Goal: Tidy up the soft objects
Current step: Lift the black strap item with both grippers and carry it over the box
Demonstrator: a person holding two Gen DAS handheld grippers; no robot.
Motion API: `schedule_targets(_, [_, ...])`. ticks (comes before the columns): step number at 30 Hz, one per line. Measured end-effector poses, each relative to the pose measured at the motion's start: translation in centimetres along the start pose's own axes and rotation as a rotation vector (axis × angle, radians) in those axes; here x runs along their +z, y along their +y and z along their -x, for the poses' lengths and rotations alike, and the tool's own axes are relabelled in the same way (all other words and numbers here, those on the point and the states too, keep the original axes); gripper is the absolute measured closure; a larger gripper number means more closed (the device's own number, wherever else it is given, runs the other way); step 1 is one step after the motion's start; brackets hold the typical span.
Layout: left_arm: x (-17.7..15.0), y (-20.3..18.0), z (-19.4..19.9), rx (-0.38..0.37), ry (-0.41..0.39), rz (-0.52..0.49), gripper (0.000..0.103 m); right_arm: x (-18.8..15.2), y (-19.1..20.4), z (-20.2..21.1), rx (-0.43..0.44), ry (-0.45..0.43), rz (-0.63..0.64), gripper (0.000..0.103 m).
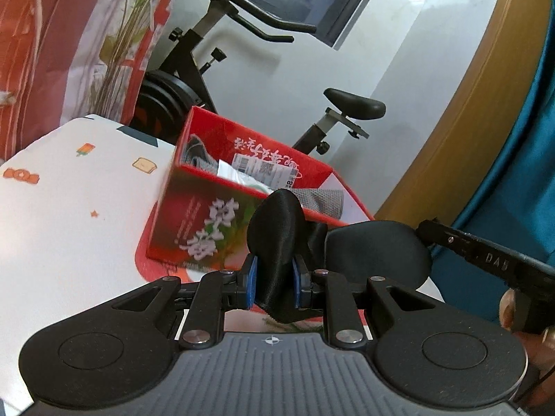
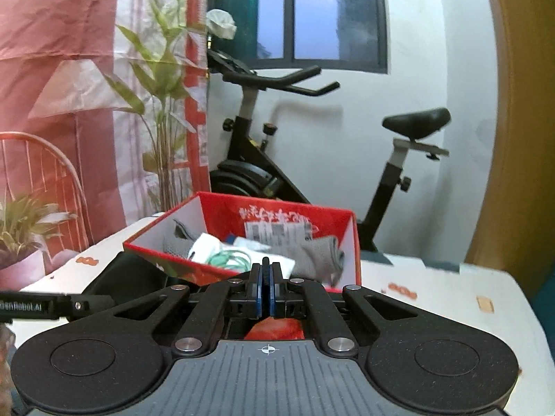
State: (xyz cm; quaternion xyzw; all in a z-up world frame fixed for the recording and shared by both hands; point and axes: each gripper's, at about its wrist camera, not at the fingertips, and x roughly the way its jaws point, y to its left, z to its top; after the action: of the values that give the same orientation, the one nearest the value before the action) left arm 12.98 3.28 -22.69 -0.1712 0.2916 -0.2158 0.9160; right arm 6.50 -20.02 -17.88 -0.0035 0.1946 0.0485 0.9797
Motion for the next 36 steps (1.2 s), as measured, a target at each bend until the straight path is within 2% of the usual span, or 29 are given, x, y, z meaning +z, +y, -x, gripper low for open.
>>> schedule_targets(2, [1.5,0.3,0.0,-0.008,-0.003,0.008,0.082,0.5,0.0,-0.6,0.005,-0.005,0.011,0.099])
schedule_targets(7, [5.7,-0.7,-0.8,0.016,-0.041,-0.073,0.082,2.0,-1.0,-3.0,0.008,-0.014,-0.007,0.099])
schedule_targets(12, [8.7,-1.7,-3.9,0.058,-0.034,-0.165,0.082,3.7,-2.0,-6.2,0.004,-0.033,-0.015,0.099])
schedule_targets(18, [9.8,-1.2,-8.9,0.124,0.042,-0.222,0.082,3.8,-3.2,-11.6,-0.031,0.031,-0.023,0.099])
schedule_targets(23, [10.5,-0.7,-10.7,0.145,0.056,-0.24,0.082,3.1,-3.8,-14.8,-0.059,0.088,-0.029,0.099])
schedule_targets(28, [10.6,-0.6,-11.7,0.158,0.072,-0.277,0.08,2.8,-3.6,-16.4,-0.068,0.109,0.001,0.099])
schedule_targets(29, [10.4,-0.5,-11.8,0.164,0.08,-0.296,0.079,2.7,-3.6,-16.5,-0.067,0.115,0.003,0.098])
schedule_targets(31, [10.1,-0.5,-11.8,0.188,0.088,-0.333,0.063,2.5,-3.4,-16.9,-0.063,0.132,0.014,0.097])
schedule_targets(32, [10.0,-0.4,-11.7,0.202,0.083,-0.343,0.06,2.4,-3.2,-17.0,-0.064,0.14,0.022,0.095])
schedule_targets(34, [10.3,-0.3,-11.2,0.239,0.058,-0.363,0.043,2.3,-3.0,-17.2,-0.07,0.155,0.037,0.091])
schedule_targets(36, [10.7,-0.3,-10.4,0.258,0.03,-0.376,0.035,2.3,-2.8,-17.0,-0.077,0.162,0.043,0.085])
